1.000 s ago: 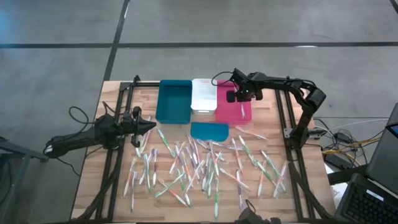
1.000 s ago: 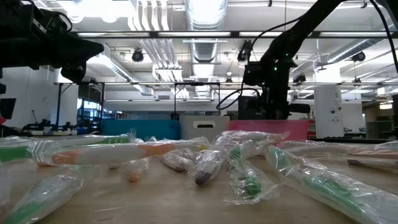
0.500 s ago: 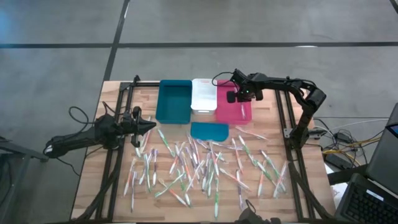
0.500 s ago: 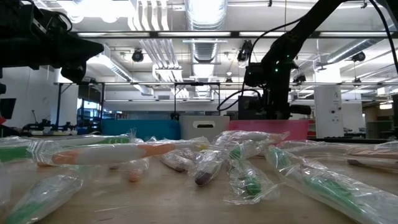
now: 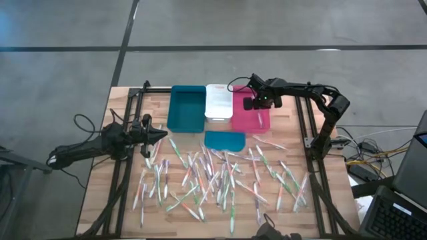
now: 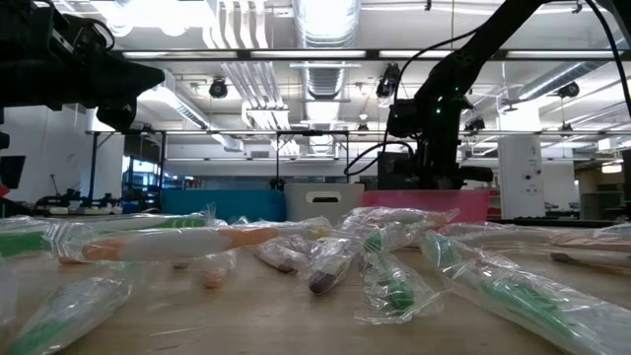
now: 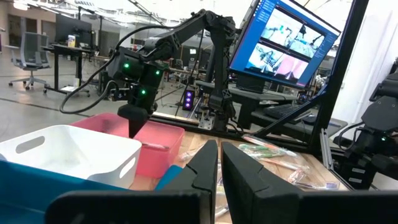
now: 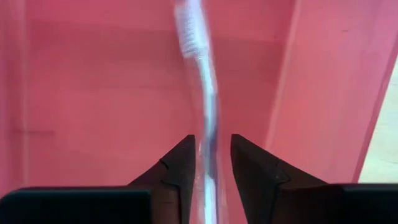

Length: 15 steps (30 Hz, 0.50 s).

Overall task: Pick & Place Toothbrushes
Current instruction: Put the orange toothbrush into the white bin

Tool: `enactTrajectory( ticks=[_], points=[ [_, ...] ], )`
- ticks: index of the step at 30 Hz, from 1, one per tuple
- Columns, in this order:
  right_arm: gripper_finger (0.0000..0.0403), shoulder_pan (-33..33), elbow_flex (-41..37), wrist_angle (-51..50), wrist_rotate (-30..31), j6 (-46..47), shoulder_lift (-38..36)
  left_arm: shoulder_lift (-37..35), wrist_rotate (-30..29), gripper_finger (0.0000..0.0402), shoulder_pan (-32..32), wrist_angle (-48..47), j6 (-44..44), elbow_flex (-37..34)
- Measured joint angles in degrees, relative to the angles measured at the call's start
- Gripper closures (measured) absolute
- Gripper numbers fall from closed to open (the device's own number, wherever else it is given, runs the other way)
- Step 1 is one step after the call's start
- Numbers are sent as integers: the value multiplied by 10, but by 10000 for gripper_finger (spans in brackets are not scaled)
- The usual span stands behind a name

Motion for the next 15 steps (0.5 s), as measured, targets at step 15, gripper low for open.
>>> enactTrajectory(
  ticks=[15],
  points=[
    [240, -2, 65, -8, -48, -49, -5, 0, 0, 376, 0, 0, 0, 0]
  ],
)
